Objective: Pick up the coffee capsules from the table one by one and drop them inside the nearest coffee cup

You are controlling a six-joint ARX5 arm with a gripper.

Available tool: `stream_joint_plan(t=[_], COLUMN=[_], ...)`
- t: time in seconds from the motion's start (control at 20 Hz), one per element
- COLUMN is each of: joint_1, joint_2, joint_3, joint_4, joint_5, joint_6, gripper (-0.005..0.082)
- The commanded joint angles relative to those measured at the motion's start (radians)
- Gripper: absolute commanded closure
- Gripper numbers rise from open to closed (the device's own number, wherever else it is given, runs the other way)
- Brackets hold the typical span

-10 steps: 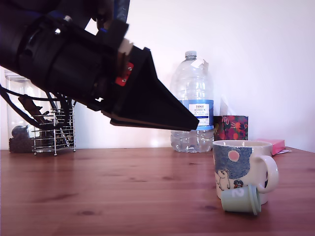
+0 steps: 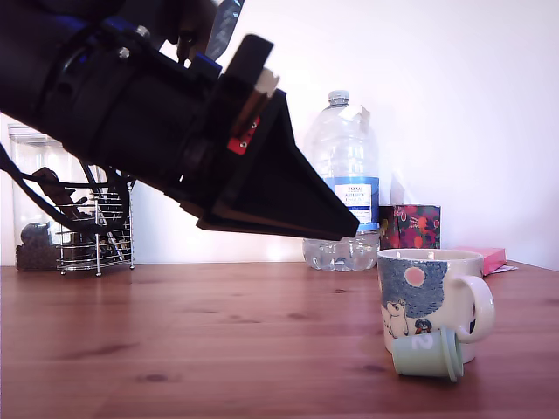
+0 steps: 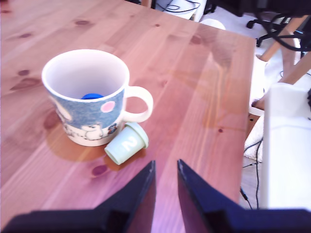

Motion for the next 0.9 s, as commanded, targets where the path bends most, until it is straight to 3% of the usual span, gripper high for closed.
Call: stream_joint_plan(t=[0.0, 0.1, 0.2, 0.5, 0.75, 0.85], joint_1=[-0.001, -0.002, -0.004, -0.057, -0.123, -0.14], joint_2=[0.019, 0.019, 0.019, 0.019, 0.019, 0.019], joint_3=[-0.001, -0.001, -0.001, 0.023, 0.072, 0.097], joint_4=[0.008, 0.008, 0.008, -0.001, -0.08, -0.127], joint_5=[-0.009, -0.034, -0.041, -0.138, -0.282, -0.33], joint_6=[0.005, -0.019, -0.116, -0.298, -0.425, -0.455], gripper=[0.0646, 0.0646, 0.0646, 0.0639, 0.0639, 0.0639])
